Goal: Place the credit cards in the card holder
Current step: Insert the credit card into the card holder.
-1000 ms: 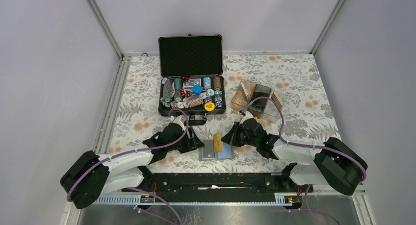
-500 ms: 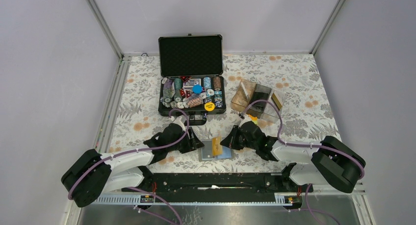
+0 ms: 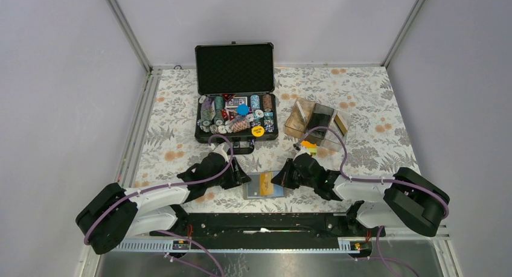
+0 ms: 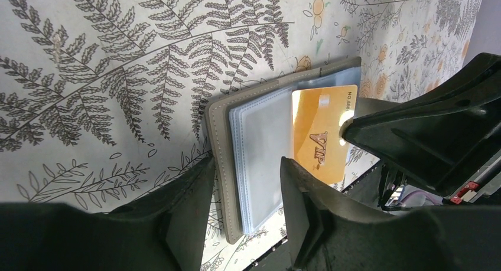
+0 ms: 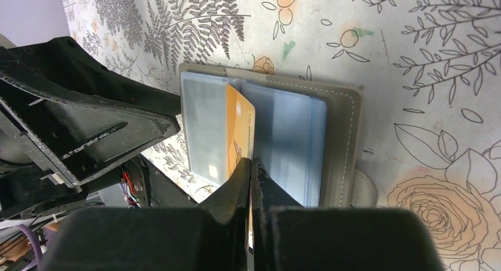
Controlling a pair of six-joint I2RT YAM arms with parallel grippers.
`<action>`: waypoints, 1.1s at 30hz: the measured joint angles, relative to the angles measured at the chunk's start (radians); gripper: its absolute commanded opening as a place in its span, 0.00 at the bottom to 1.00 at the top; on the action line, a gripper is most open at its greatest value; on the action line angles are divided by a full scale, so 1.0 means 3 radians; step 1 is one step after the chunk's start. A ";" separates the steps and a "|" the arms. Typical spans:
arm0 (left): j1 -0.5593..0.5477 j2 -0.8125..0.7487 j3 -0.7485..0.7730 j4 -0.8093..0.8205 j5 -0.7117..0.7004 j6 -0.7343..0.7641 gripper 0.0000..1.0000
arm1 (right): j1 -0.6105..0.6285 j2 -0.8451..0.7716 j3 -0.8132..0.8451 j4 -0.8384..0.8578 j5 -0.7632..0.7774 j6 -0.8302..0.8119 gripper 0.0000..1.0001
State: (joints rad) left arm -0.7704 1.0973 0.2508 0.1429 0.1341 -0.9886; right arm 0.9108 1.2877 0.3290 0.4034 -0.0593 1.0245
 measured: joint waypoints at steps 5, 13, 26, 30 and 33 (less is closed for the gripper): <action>-0.0003 0.0018 -0.0001 0.0001 -0.0001 -0.0011 0.43 | 0.0056 -0.0009 -0.0023 -0.0058 0.0086 0.0075 0.00; -0.0006 0.0038 -0.0014 0.0028 -0.0001 -0.0020 0.41 | 0.0107 -0.0141 -0.0061 -0.0188 0.0223 0.0142 0.00; -0.0023 0.0043 -0.0015 0.0031 -0.0014 -0.0023 0.38 | 0.0200 0.0163 0.0000 -0.0018 0.0240 0.0168 0.00; -0.0031 0.0046 -0.0015 0.0028 -0.0018 -0.0023 0.36 | 0.0251 0.0245 0.0050 0.0028 0.0249 0.0170 0.00; -0.0037 0.0052 -0.0015 0.0029 -0.0019 -0.0025 0.36 | 0.0285 0.0326 0.0108 0.0050 0.0249 0.0172 0.00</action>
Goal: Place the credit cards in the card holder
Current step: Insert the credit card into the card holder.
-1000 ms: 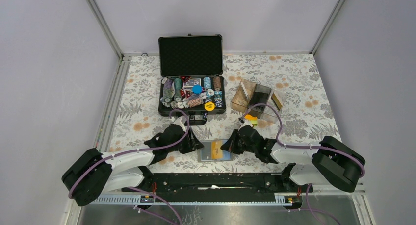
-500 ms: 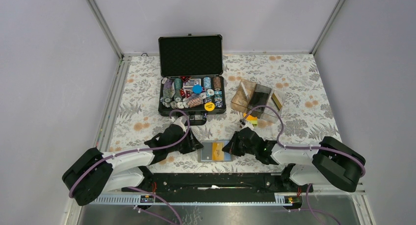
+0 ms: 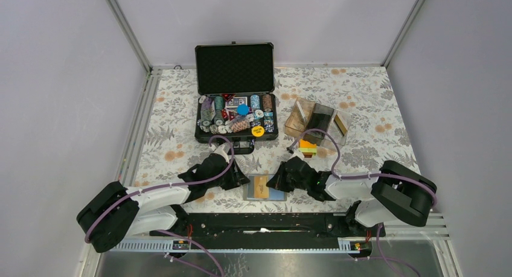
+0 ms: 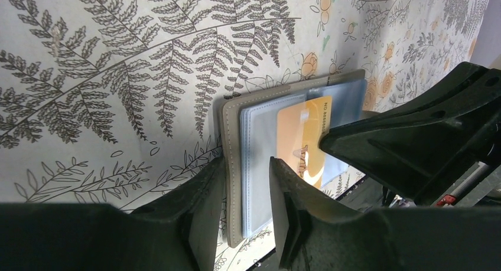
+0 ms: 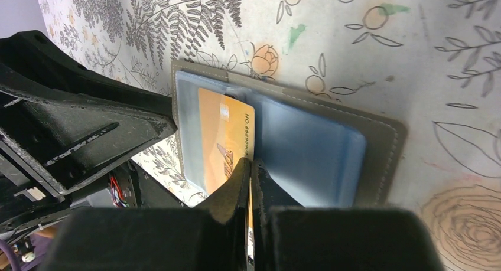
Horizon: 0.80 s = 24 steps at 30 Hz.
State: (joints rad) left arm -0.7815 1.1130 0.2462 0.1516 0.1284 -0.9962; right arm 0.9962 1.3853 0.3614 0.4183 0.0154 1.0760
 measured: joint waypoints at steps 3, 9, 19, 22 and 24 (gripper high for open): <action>-0.0013 0.0000 0.0000 0.0000 -0.0008 -0.0001 0.35 | 0.0039 0.0108 0.0071 0.0041 -0.0003 0.0000 0.00; -0.0036 0.0004 0.0000 0.0000 -0.0010 -0.0022 0.35 | 0.0112 0.0304 0.0196 0.0097 -0.0025 0.0014 0.00; -0.0061 -0.0062 -0.0001 -0.0092 -0.0032 -0.0023 0.36 | 0.0163 0.0235 0.0226 -0.0018 -0.0014 0.0019 0.31; -0.0075 -0.0126 -0.0001 -0.0170 -0.0034 -0.0023 0.36 | 0.0198 0.0109 0.0223 -0.0177 0.0013 0.0020 0.37; -0.0076 -0.0163 -0.0001 -0.0203 -0.0034 -0.0022 0.36 | 0.0223 0.0023 0.0219 -0.0266 0.0042 0.0023 0.40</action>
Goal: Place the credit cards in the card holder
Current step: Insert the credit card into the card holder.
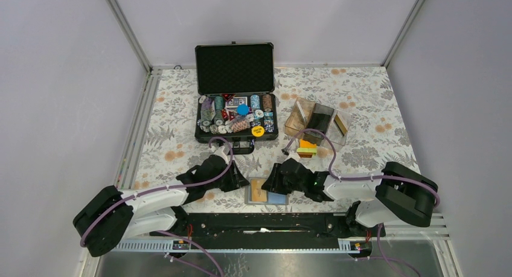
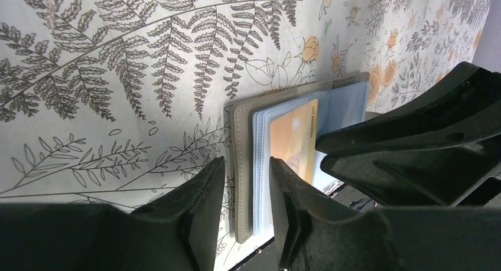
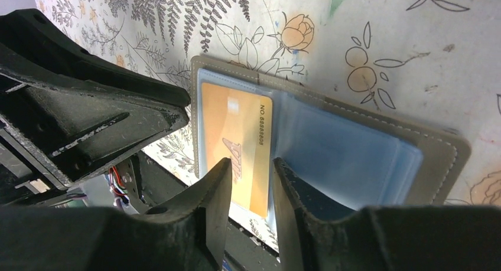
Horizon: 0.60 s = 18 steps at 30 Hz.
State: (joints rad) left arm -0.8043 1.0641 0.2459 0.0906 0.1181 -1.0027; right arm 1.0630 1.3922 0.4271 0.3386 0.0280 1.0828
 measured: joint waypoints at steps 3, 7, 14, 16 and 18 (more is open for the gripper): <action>0.0000 -0.0033 0.0000 -0.0047 0.0003 0.0000 0.36 | 0.0039 -0.0060 0.0000 -0.0070 0.0051 0.0011 0.42; -0.0010 -0.0036 0.0000 -0.0075 0.0005 -0.0001 0.36 | 0.0117 -0.0069 0.0000 -0.0158 0.0102 0.0020 0.32; -0.0094 -0.0072 -0.0043 -0.0062 0.0008 -0.0042 0.30 | 0.0188 -0.0069 0.0001 -0.0216 0.0135 0.0046 0.31; -0.0146 -0.0070 -0.0062 -0.0033 0.0018 -0.0076 0.29 | 0.0207 -0.0065 0.0009 -0.0220 0.0137 0.0046 0.30; -0.0211 -0.0038 -0.0074 -0.0004 0.0020 -0.0107 0.28 | 0.0226 -0.0048 0.0037 -0.0242 0.0137 0.0047 0.30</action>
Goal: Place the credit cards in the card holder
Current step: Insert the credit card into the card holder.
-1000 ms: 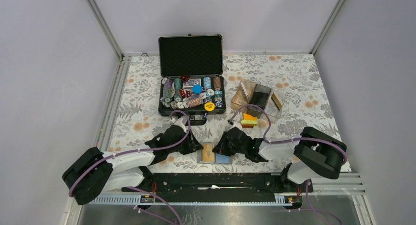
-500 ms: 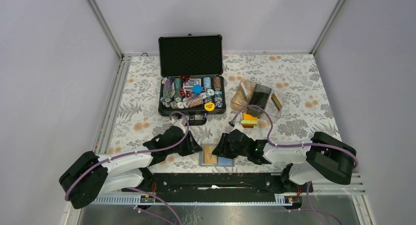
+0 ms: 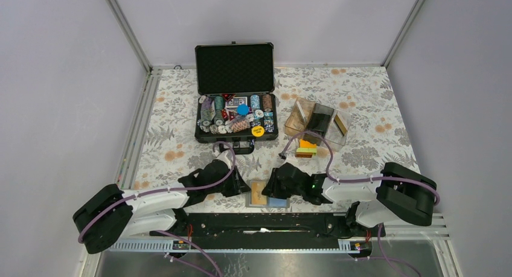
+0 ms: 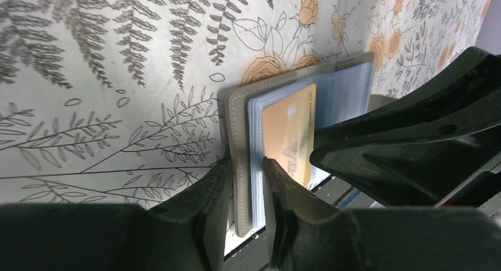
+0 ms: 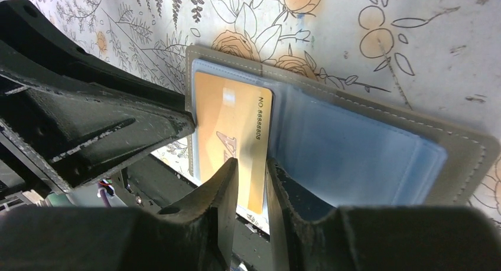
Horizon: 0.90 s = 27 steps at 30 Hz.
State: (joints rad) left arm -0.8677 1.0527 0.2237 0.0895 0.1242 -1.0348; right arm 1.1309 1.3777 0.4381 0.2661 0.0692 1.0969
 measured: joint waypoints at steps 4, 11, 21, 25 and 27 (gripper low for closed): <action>-0.0094 0.0071 -0.0004 0.0106 -0.0025 -0.0071 0.26 | 0.0031 0.0062 0.0074 -0.0057 0.0005 0.0000 0.30; -0.0164 0.0075 -0.0005 0.0121 -0.0169 -0.0158 0.25 | 0.0069 0.0136 0.0172 -0.0140 0.0046 0.0027 0.32; -0.0203 -0.0066 -0.0006 0.0000 -0.0239 -0.0206 0.40 | 0.0128 0.0182 0.0187 0.0023 0.0137 0.0209 0.52; -0.0209 -0.0226 0.0020 -0.0153 -0.0226 -0.0179 0.54 | 0.0136 0.0131 0.0215 0.0034 0.0224 0.0117 0.61; -0.0158 -0.0305 0.0065 -0.0284 -0.0220 -0.0134 0.64 | 0.0132 0.0047 0.0294 -0.0095 0.0315 -0.0025 0.65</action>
State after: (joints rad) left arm -0.9150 0.9611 0.2432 0.0044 0.0582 -1.0748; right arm 1.1706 1.3918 0.5262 0.2375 0.1638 1.0893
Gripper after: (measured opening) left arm 0.516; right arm 0.603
